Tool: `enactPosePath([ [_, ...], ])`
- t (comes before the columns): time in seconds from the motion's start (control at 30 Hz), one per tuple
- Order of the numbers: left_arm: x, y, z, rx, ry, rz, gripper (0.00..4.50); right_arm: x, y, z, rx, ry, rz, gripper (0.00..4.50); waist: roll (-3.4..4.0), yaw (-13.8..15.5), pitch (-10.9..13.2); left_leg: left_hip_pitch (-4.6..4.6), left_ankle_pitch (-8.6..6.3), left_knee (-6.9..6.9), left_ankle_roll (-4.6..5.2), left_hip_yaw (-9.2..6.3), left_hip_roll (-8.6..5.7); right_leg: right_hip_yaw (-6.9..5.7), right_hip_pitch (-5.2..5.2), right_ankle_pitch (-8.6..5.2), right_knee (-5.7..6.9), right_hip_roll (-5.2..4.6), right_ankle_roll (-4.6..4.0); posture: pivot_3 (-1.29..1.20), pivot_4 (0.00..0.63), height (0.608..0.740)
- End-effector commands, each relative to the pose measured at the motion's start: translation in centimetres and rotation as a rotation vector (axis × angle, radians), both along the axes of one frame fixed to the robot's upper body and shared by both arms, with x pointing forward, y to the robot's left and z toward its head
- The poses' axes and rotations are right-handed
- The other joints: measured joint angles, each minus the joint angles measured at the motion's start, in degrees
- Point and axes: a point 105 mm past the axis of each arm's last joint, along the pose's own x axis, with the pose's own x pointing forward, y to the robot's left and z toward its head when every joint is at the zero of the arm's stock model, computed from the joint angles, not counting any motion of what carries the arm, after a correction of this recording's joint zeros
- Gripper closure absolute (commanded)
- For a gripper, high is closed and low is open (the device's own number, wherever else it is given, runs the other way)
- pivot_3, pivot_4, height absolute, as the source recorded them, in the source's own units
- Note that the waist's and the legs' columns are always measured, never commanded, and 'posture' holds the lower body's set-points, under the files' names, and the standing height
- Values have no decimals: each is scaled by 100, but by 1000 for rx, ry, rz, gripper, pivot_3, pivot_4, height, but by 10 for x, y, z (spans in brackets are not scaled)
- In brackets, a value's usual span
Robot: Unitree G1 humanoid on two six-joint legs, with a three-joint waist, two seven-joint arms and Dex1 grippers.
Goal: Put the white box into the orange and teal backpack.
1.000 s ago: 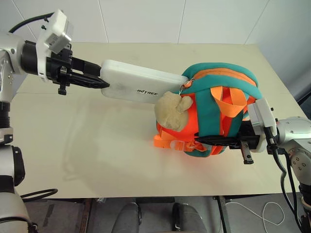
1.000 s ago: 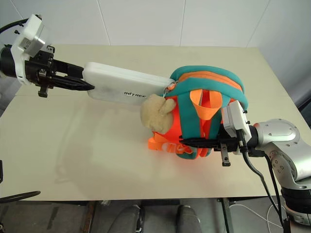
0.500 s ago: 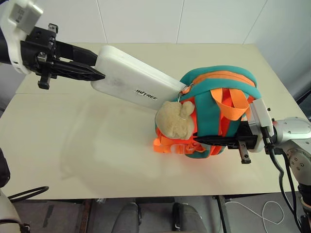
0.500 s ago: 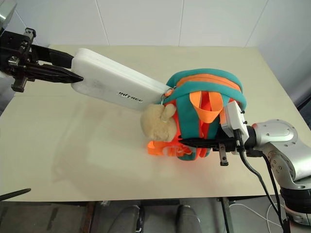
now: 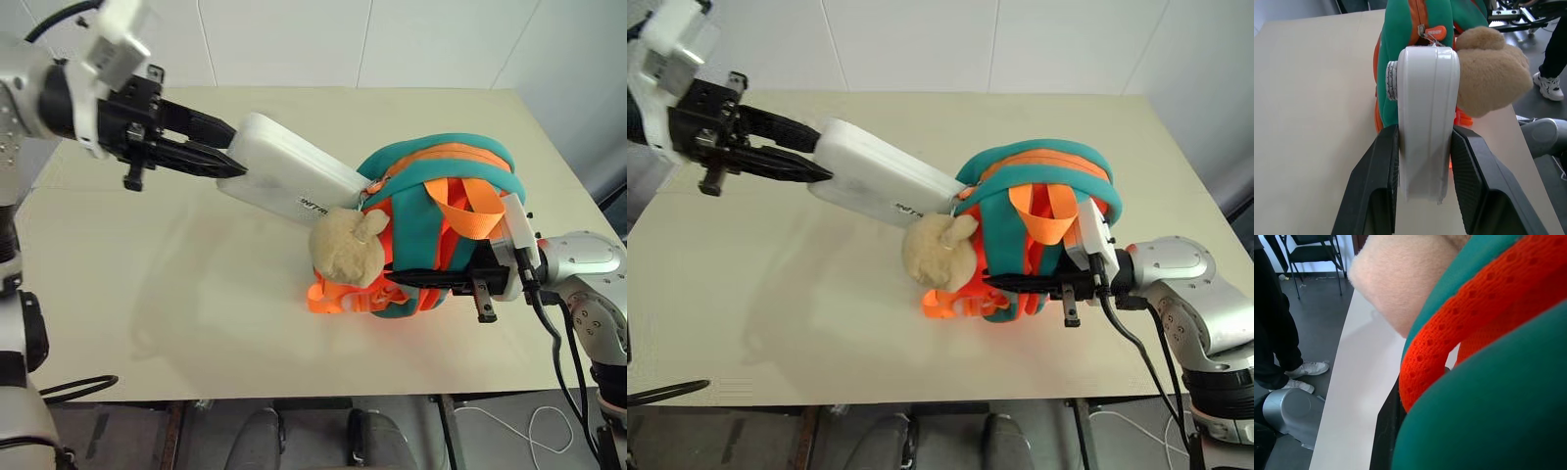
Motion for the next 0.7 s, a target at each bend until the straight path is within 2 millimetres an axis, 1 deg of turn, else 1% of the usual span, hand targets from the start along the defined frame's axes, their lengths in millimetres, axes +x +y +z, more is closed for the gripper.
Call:
enactPosePath([
  [0.03,-4,-18,5,-1,-45,-43,3293,-2,3,8,9,-50,10,4500,0,-2,0,0,0,0,0,0,0,0,0,0,0,0,0,0,150,740],
  [0.17,10,-31,-1,-25,-41,13,3293,-1,4,7,10,-49,2,4500,0,0,0,0,0,5,0,0,0,1,1,0,2,0,0,0,150,740],
  [0.27,29,-46,-15,-45,-51,83,3293,1,5,6,12,-49,-10,4500,0,4,0,1,0,7,0,-1,0,2,1,0,4,0,0,0,150,740],
  [0.33,42,-61,-26,-82,-43,128,3293,1,6,5,17,-51,-14,4500,0,18,0,0,0,14,-1,-2,0,2,3,0,7,0,0,0,150,740],
  [0.4,45,-68,-33,-90,-37,142,3293,2,7,5,21,-51,-16,4500,0,21,0,0,0,23,0,-4,-1,2,9,2,9,-1,3,0,150,740],
  [0.47,49,-73,-35,-111,-45,157,3293,2,7,5,22,-51,-16,4500,0,12,0,-2,0,28,0,-4,-2,3,9,4,9,-1,7,0,150,740],
  [0.6,54,-100,-62,-160,49,187,3294,3,8,5,28,-55,-23,4500,1,17,-1,0,0,30,0,-4,-2,5,10,4,9,-1,7,0,150,740],
  [0.7,56,-108,-76,-157,66,202,3294,3,9,6,33,-56,-28,4500,1,19,0,-1,0,36,0,-7,-3,4,13,5,11,-1,9,0,150,740],
])
